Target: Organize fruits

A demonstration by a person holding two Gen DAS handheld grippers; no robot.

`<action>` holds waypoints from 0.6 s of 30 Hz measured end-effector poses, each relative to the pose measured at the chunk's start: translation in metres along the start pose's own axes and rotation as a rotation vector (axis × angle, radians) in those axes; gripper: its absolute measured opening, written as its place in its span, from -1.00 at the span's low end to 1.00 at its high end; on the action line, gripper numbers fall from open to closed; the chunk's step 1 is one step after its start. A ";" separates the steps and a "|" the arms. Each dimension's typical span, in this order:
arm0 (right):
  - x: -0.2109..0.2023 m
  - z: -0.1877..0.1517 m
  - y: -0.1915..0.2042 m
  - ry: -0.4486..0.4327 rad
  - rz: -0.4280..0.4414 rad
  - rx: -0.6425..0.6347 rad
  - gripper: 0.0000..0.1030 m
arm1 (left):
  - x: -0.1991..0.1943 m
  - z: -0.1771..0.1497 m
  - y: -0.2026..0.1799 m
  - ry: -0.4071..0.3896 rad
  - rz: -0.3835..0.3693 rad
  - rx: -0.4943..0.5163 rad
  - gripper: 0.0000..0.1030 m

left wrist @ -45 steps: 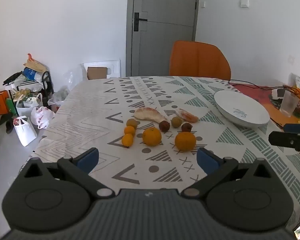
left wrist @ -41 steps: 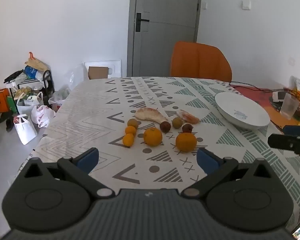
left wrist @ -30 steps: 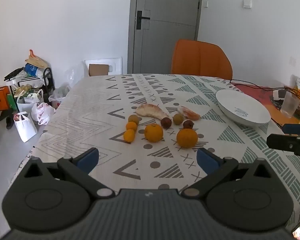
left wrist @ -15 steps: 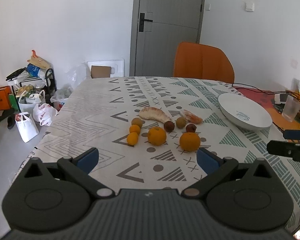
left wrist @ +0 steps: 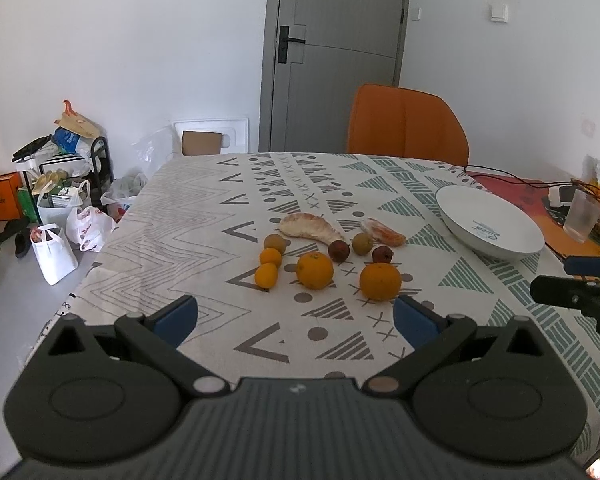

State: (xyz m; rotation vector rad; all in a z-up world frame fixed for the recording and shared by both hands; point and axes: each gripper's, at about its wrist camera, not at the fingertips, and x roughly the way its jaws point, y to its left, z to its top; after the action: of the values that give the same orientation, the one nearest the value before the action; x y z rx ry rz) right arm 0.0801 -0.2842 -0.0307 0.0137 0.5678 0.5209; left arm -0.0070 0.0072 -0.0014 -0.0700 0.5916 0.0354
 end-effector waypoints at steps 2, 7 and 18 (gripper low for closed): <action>0.000 0.001 0.000 0.001 -0.001 0.004 1.00 | 0.000 0.000 0.000 -0.001 0.000 0.000 1.00; 0.000 0.002 0.000 -0.001 0.001 0.002 1.00 | -0.001 0.000 0.000 -0.001 0.005 -0.004 1.00; 0.000 0.003 0.002 0.004 0.005 0.003 1.00 | -0.002 0.000 0.003 -0.004 0.002 -0.006 1.00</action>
State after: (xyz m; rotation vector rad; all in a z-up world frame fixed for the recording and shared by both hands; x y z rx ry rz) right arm 0.0805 -0.2820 -0.0278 0.0170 0.5726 0.5246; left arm -0.0085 0.0104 -0.0009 -0.0751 0.5876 0.0388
